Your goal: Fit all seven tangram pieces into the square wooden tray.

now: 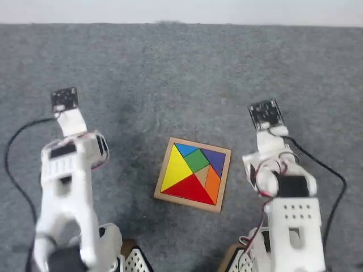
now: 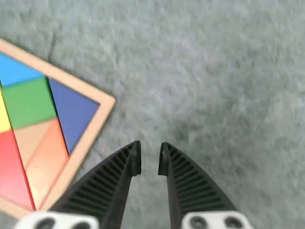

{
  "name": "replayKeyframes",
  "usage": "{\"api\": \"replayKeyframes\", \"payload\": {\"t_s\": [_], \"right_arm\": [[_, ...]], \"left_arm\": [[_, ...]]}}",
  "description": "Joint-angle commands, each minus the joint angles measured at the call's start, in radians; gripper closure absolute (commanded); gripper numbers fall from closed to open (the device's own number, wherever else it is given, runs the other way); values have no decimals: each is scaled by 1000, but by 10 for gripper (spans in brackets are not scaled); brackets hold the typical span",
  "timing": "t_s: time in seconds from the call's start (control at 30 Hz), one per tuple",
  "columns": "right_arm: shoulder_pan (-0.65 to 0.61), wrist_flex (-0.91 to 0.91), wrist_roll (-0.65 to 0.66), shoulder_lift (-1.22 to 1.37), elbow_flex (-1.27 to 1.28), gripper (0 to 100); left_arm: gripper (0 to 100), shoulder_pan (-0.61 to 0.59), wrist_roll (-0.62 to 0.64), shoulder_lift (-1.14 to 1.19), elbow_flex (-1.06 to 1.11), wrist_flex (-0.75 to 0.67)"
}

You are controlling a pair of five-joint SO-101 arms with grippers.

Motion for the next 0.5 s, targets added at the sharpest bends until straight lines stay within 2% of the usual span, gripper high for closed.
{"api": "replayKeyframes", "payload": {"t_s": [0.0, 0.13, 0.3, 0.47], "right_arm": [[51, 58, 28, -114, 25, 930], [81, 62, 29, -213, 110, 930], [102, 61, 121, -326, 230, 930], [145, 59, 132, -429, 319, 930]], "left_arm": [[848, 21, -80, -394, 186, -38], [848, 35, -101, -655, 360, -37], [848, 34, -101, -950, 535, -35], [848, 35, -101, -1217, 691, -34]]}}
